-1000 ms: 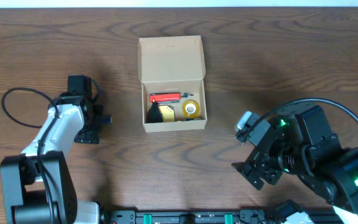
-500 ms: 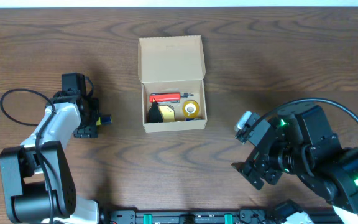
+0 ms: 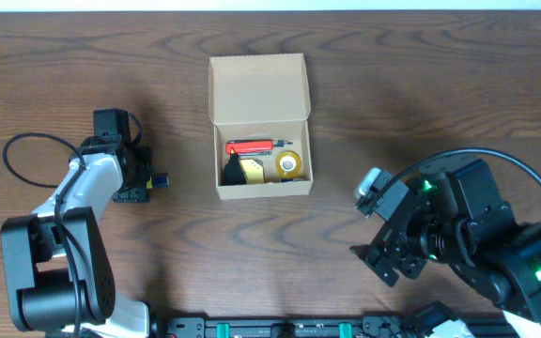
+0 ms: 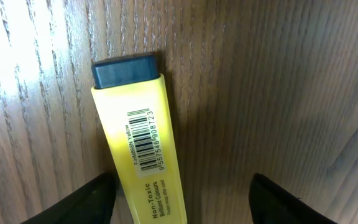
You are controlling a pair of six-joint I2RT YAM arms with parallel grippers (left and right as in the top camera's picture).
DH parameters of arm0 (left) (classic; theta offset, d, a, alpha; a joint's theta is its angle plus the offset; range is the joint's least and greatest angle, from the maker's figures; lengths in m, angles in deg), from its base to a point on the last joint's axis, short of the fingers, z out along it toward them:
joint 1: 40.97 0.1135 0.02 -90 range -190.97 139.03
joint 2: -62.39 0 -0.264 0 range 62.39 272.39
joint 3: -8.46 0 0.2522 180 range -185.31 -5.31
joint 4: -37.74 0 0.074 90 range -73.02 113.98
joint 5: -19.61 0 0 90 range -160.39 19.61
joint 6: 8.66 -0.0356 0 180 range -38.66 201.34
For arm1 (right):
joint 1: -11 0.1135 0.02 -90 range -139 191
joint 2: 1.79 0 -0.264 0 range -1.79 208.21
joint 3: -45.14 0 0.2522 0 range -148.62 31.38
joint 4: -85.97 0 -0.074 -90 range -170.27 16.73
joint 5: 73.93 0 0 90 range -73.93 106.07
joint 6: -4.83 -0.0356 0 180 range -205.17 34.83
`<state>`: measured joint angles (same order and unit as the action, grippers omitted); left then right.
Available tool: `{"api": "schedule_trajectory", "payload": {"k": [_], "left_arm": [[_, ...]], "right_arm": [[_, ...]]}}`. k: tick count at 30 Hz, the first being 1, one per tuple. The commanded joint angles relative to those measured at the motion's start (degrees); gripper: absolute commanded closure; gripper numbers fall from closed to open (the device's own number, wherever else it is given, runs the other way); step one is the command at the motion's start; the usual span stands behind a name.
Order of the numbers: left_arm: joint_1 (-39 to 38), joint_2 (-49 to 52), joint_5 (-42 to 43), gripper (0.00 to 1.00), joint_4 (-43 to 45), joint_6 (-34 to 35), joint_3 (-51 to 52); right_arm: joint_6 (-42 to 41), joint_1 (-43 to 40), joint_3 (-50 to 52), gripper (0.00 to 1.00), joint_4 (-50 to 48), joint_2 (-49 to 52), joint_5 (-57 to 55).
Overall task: Pack container
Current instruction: 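Grasp the yellow highlighter with the left gripper and lift it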
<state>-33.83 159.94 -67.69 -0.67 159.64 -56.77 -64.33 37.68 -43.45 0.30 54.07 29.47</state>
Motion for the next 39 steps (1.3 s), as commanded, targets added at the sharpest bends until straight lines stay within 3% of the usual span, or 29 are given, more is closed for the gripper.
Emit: {"api": "schedule_trajectory", "payload": {"k": [1, 3, 9, 12, 22, 30, 35, 39], "left_arm": [[0.4, 2.2, 0.7, 0.36, -0.2, 0.6, 0.4], [0.4, 2.2, 0.5, 0.43, -0.9, 0.6, 0.4], [0.5, 2.2, 0.7, 0.46, -6.1, 3.0, 0.4], [0.9, 2.2, 1.7, 0.54, -8.3, 2.9, 0.4], [2.7, 2.2, 1.6, 0.66, -12.3, 1.4, 0.4], [2.7, 2.2, 1.2, 0.94, -12.7, 0.6, -0.2], [2.7, 2.1, 1.9, 0.94, -15.1, -5.8, -4.7], [1.9, 2.1, 1.8, 0.94, -18.3, -16.3, -11.2]], "right_arm": [[-0.7, -0.5, 0.0, 0.01, 0.0, 0.0, 0.1], [-0.7, -0.5, 0.0, 0.01, 0.0, 0.0, 0.1], [-0.7, -0.5, 0.0, 0.01, 0.0, 0.0, 0.1], [-0.7, -0.5, 0.0, 0.01, 0.0, 0.0, 0.1], [-0.7, -0.5, 0.0, 0.01, 0.0, 0.0, 0.1], [-0.7, -0.5, 0.0, 0.01, 0.0, 0.0, 0.1], [-0.7, -0.5, 0.0, 0.01, 0.0, 0.0, 0.1], [-0.7, -0.5, 0.0, 0.01, 0.0, 0.0, 0.1]]}}
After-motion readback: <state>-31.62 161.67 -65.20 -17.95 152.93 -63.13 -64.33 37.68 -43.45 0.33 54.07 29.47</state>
